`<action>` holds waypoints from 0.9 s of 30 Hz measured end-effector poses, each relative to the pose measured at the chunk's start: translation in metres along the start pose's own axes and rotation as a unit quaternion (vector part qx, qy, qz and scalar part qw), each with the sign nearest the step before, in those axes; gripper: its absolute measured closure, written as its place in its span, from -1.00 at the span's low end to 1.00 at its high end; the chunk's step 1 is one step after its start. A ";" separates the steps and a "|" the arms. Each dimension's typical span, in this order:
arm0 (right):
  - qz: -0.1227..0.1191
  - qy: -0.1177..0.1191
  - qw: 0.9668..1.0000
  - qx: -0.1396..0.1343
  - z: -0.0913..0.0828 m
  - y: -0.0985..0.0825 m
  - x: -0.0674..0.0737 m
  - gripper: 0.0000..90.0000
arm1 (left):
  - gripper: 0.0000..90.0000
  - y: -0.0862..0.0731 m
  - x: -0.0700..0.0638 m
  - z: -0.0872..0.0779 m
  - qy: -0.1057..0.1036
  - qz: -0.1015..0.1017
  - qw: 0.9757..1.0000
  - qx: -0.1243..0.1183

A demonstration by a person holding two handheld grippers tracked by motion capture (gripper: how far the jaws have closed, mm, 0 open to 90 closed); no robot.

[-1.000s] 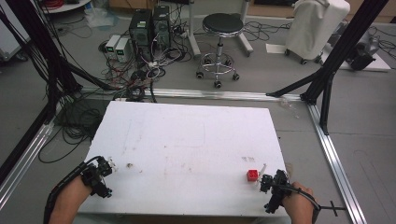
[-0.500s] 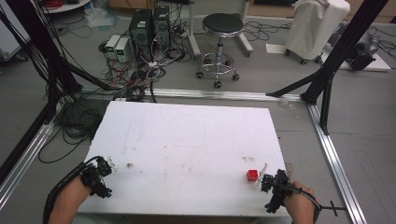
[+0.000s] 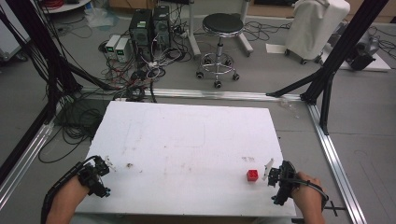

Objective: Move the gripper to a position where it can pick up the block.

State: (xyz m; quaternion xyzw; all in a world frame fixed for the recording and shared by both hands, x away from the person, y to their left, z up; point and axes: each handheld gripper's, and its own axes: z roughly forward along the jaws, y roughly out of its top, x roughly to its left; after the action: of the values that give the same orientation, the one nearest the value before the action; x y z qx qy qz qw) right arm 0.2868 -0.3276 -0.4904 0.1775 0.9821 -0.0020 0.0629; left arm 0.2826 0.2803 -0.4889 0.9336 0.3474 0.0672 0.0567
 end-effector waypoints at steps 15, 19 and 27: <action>-0.106 -0.007 0.994 -0.008 -0.016 0.023 -0.027 -0.97 | -0.49 0.000 0.000 0.001 -0.002 -0.002 1.000 0.000; -0.147 0.004 0.989 -0.002 -0.019 0.034 -0.031 -0.97 | -0.49 -0.001 0.001 0.001 -0.002 -0.002 1.000 0.000; -0.199 0.019 0.980 -0.011 -0.018 0.054 -0.034 -0.97 | -0.49 -0.001 0.001 0.003 -0.004 -0.004 1.000 0.001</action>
State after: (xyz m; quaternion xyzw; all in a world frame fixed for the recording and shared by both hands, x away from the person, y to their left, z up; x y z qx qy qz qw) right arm 0.3346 -0.2884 -0.4679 -0.0220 0.9988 -0.0004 0.0448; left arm 0.2828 0.2815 -0.4919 0.9326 0.3506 0.0628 0.0579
